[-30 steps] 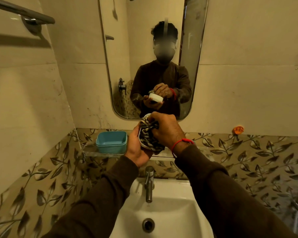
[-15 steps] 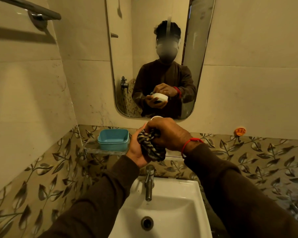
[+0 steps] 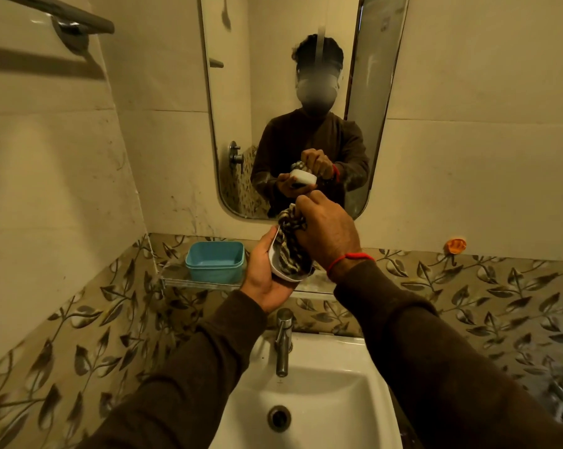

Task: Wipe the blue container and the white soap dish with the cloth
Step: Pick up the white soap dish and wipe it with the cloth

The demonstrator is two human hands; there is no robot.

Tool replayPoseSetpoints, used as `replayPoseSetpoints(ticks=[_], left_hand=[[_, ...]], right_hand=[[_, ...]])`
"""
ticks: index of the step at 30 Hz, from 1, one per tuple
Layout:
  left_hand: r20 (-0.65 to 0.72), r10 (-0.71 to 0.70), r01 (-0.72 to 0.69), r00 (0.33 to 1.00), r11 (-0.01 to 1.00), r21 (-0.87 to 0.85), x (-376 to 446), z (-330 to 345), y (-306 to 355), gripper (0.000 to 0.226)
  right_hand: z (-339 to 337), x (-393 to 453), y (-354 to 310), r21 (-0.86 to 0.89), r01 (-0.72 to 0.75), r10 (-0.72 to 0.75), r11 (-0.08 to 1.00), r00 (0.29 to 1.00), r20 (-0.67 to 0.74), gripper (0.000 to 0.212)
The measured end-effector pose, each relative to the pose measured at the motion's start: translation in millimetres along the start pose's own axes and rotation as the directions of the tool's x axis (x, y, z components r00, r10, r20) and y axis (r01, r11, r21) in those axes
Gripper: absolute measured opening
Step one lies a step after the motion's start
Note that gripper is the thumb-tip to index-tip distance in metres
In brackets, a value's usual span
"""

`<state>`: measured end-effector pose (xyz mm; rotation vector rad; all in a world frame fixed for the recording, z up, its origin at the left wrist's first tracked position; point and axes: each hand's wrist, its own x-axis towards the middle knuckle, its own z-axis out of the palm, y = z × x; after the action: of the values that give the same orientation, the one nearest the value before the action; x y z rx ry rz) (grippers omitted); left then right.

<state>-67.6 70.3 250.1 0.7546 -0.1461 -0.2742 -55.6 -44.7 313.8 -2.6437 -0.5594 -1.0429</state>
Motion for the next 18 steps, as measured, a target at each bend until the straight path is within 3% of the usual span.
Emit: replayPoseSetpoints(ticks=[5, 13, 18], left_hand=[[0.029, 0.075, -0.074, 0.997, 0.997, -0.017, 2.7, 3.1, 4.4, 0.047], [-0.034, 0.118, -0.116, 0.992, 0.992, 0.039, 5.3, 2.6, -2.0, 0.038], [-0.075, 0.108, -0.106, 0.991, 0.994, 0.030, 4.9, 2.5, -3.8, 0.043]], right_hand=[[1.0, -3.7, -6.5, -0.146, -0.003, -0.007, 0.989, 0.998, -0.069, 0.026], [-11.2, -9.9, -12.7, -0.233, 0.104, -0.044, 0.967, 0.968, 0.249, 0.028], [-9.5, -14.8, -16.0, -0.098, 0.118, -0.064, 0.988, 0.898, 0.436, 0.033]])
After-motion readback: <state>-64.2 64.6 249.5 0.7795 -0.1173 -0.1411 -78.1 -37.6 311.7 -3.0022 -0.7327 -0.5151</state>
